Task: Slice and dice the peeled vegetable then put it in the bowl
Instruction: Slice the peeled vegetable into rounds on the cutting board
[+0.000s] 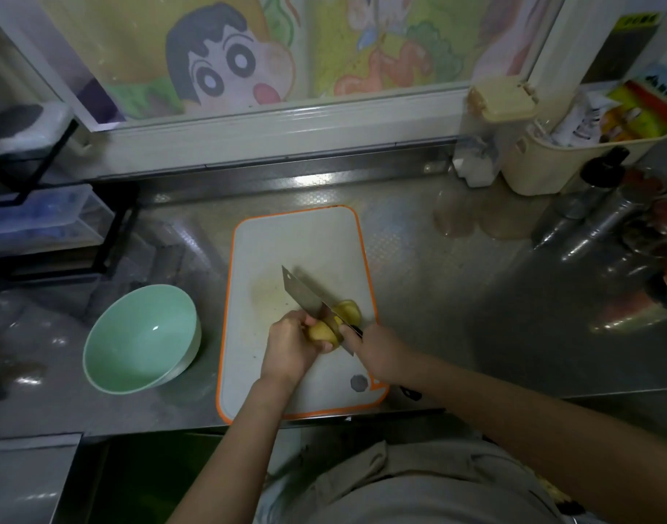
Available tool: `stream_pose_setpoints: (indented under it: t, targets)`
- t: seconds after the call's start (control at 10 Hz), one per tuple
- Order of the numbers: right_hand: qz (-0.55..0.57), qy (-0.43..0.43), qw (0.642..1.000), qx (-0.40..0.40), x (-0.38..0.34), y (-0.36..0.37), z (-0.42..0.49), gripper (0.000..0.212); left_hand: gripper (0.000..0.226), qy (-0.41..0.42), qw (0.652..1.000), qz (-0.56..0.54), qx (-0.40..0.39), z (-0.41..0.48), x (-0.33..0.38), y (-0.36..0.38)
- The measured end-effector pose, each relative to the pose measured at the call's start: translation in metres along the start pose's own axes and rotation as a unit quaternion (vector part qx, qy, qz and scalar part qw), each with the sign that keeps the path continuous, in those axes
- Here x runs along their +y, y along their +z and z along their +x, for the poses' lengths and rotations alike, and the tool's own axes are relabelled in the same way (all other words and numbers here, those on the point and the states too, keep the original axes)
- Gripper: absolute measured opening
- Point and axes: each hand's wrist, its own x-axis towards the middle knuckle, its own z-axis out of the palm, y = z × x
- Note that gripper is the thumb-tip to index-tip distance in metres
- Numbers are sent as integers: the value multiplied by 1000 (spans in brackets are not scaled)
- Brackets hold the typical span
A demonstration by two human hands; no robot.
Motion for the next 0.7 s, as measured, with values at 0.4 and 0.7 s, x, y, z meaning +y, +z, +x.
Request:
stream_pose_setpoints:
  t: [0.4, 0.7]
  targets:
    - [101, 2, 995, -5, 19, -4, -18, 46, 40, -30, 999, -15, -14, 5, -4, -1]
    - [86, -1, 996, -13, 36, 2, -18, 51, 40, -4, 1000, -10, -3, 3, -6, -2]
